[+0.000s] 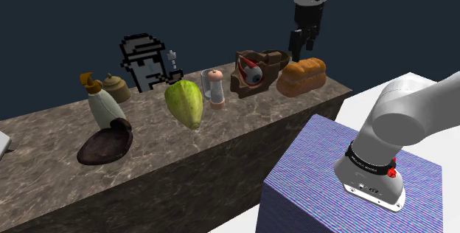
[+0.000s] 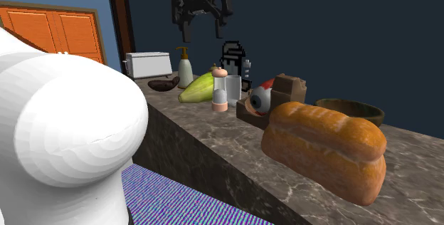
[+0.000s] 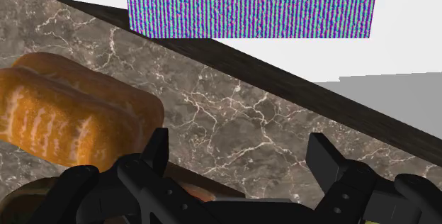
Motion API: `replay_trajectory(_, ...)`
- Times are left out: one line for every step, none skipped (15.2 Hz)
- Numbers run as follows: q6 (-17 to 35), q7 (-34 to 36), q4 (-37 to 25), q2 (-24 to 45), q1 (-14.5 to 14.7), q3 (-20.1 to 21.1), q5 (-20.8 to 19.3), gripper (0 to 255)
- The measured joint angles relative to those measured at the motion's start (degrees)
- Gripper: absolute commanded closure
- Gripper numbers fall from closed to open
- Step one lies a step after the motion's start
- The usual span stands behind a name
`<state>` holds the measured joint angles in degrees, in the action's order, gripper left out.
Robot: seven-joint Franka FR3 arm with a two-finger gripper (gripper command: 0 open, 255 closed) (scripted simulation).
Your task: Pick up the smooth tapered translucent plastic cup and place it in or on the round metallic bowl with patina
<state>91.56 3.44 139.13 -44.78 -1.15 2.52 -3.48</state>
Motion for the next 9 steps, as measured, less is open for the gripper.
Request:
replay_trajectory(0.0, 0.0, 0.0, 0.0, 0.0, 0.0, 0.0, 0)
replay_trajectory(0.9, -0.2, -0.2, 1.2, 0.0, -0.1, -0.1, 0)
replay_trajectory(2.1, -0.3, -0.6, 2.6, 0.0, -0.1, 0.0, 0)
replay_trajectory(3.2, -0.4, -1.2, 4.4, 0.1, -0.1, 0.0, 0)
replay_trajectory(4.9, -0.8, -2.0, 6.9, 0.1, -0.4, -0.2, 0)
replay_trajectory(6.1, -0.9, -3.0, 9.0, 0.2, -0.3, -0.1, 0)
replay_trajectory(7.6, -1.1, -3.8, 11.1, 0.2, -0.3, -0.1, 0)
replay_trajectory(8.9, -1.3, -4.8, 13.3, 0.3, -0.4, -0.1, 0)
replay_trajectory(10.2, -1.5, -5.5, 15.3, 0.3, -0.4, -0.1, 0)
